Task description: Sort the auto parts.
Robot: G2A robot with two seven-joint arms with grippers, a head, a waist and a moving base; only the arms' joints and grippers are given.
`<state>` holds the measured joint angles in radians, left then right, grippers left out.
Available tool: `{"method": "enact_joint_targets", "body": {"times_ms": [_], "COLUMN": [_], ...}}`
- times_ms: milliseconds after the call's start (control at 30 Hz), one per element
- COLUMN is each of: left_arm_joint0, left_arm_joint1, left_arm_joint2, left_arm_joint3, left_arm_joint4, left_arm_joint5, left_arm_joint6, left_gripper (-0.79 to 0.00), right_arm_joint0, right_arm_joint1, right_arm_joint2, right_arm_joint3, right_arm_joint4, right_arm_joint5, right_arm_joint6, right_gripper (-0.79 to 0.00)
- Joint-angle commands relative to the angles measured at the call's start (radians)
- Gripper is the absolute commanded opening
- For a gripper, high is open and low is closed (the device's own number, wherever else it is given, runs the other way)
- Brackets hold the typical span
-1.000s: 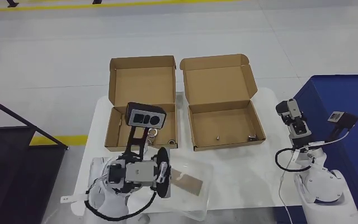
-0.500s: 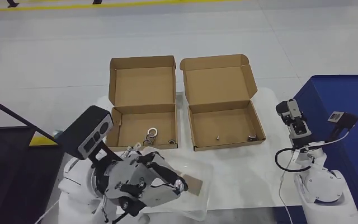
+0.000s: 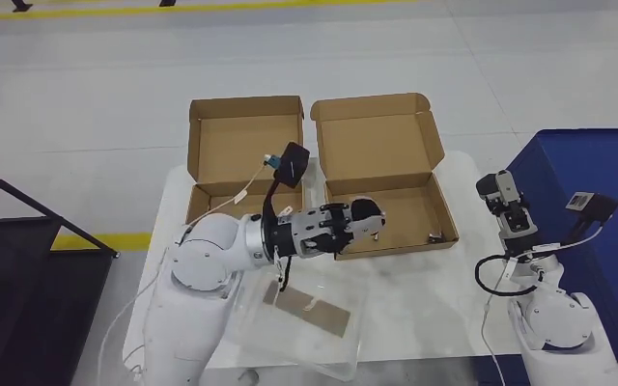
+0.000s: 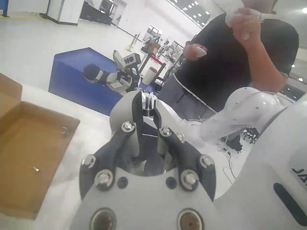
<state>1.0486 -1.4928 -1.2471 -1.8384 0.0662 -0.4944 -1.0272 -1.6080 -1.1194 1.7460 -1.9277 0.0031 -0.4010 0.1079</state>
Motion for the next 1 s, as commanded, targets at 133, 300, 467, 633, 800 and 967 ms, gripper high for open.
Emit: {"method": "enact_joint_targets", "body": {"times_ms": [133, 300, 467, 633, 800, 967], "left_arm_joint0": [0.004, -0.009, -0.149, -0.327, -0.46, -0.511], "left_arm_joint1": [0.0, 0.003, -0.018, -0.072, -0.136, -0.195], "left_arm_joint2": [-0.001, 0.064, 0.294, 0.467, 0.574, 0.666], "left_arm_joint3": [0.0, -0.018, 0.14, 0.44, 0.704, 0.844], "left_arm_joint4": [0.003, 0.508, 1.061, 1.15, 1.111, 1.08], "left_arm_joint5": [0.003, 0.1, 0.231, 0.319, 0.376, 0.381], "left_arm_joint6": [0.007, 0.171, 0.291, 0.301, 0.236, 0.245], "left_gripper": [-0.785, -0.785, -0.785, -0.785, -0.785, -0.785], "right_arm_joint0": [0.01, 0.085, 0.112, 0.112, 0.112, 0.112], "right_arm_joint1": [0.0, -0.005, -0.008, -0.008, -0.008, -0.008], "right_arm_joint2": [0.02, 0.054, 0.049, 0.049, 0.049, 0.049], "right_arm_joint3": [0.015, 0.109, 0.134, 0.134, 0.134, 0.134], "right_arm_joint4": [-0.032, -0.156, -0.154, -0.154, -0.154, -0.154], "right_arm_joint5": [0.022, 0.143, 0.169, 0.169, 0.169, 0.169], "right_arm_joint6": [-0.025, -0.174, -0.196, -0.196, -0.196, -0.196], "right_gripper": [0.0, 0.0, 0.0, 0.0, 0.0, 0.0]}}
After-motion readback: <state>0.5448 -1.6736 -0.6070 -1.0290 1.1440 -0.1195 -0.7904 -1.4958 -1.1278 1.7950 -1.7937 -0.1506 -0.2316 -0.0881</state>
